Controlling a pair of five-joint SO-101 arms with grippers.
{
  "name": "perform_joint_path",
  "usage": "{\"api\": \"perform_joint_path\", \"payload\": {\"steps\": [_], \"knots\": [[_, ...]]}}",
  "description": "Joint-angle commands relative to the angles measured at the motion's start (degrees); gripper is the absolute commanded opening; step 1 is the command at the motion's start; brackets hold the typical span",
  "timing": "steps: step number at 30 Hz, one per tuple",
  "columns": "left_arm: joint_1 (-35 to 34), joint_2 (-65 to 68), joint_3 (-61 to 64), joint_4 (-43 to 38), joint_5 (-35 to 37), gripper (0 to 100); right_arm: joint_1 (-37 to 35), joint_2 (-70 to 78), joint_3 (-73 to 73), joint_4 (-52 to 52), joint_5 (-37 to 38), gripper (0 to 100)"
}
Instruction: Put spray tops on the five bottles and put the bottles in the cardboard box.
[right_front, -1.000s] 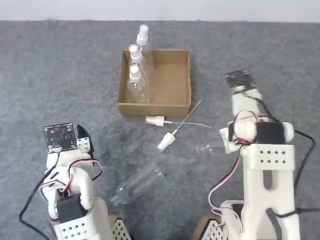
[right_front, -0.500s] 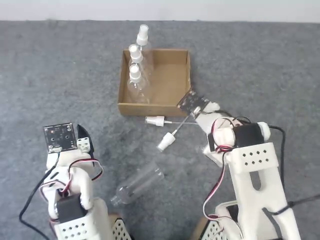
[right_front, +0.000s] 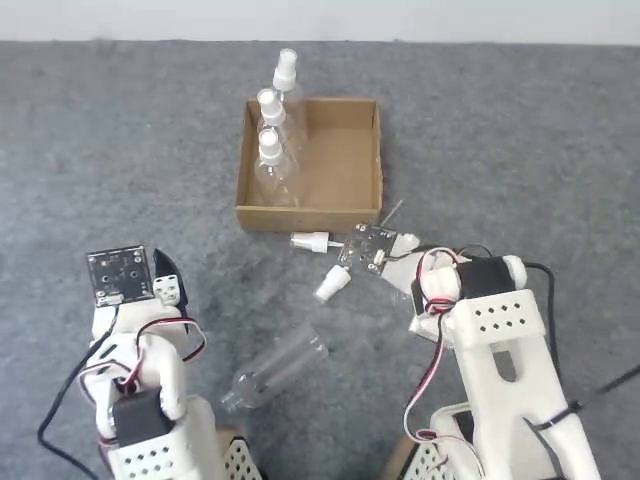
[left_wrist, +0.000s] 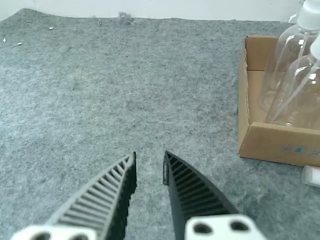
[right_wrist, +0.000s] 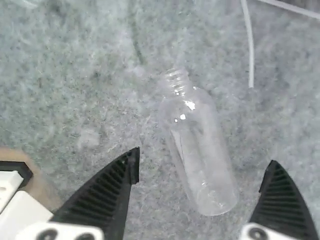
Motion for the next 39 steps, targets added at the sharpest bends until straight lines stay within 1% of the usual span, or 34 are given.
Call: {"api": "perform_joint_path", "payload": {"steps": [1,6,15,19,25,34,39], "knots": [[0.00,-0.70,-0.40,-2.11,0.44,9,-0.48,-1.63,0.35,-3.12,1.05,33.2],[0.00,-0.70,-0.31,-2.11,0.44,9,-0.48,1.63,0.62,-4.35,1.14,33.2],[0.00,-0.70,-0.31,-2.11,0.44,9,-0.40,12.09,0.53,-11.12,1.23,33.2],[0.00,-0.70,-0.31,-2.11,0.44,9,-0.04,14.55,0.53,-12.00,4.22,33.0],[0.09,-0.70,-0.31,-2.11,-0.88,9,-0.04,17.45,0.53,-12.79,6.33,25.2],[0.09,-0.70,-0.22,-2.11,-0.97,9,0.04,22.29,0.53,-16.40,6.24,25.1],[0.09,-0.70,-0.22,-2.11,-0.97,9,2.42,23.87,0.53,-18.15,6.24,24.9]]}}
